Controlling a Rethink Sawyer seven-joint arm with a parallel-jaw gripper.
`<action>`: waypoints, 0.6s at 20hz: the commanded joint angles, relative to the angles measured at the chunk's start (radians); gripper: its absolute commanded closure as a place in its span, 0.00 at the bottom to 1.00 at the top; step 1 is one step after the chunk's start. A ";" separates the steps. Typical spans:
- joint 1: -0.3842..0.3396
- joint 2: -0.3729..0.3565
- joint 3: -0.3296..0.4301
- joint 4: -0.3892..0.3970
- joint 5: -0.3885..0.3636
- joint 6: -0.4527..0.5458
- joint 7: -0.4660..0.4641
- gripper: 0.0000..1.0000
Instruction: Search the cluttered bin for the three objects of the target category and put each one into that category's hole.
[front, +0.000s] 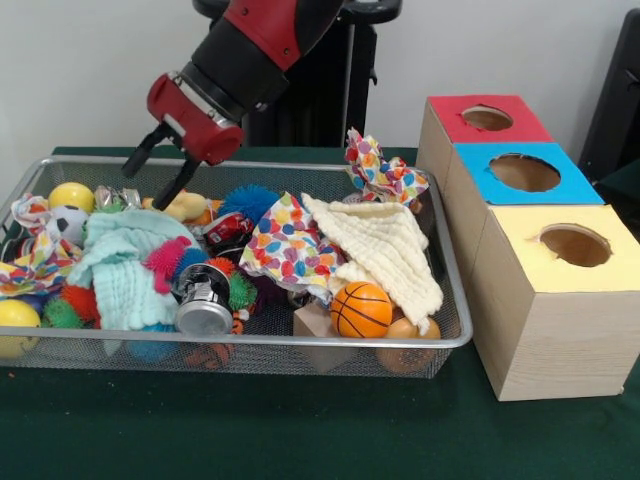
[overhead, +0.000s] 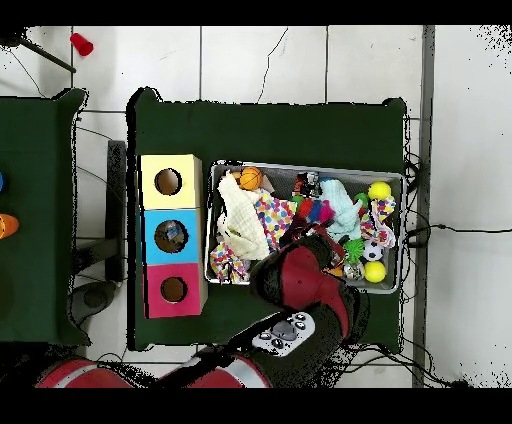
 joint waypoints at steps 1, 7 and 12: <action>-0.089 -0.124 0.298 0.039 -0.042 0.257 0.046 0.00; -0.171 -0.138 0.404 0.044 -0.041 0.354 0.022 0.00; -0.281 -0.124 0.536 0.051 -0.030 0.423 -0.006 0.00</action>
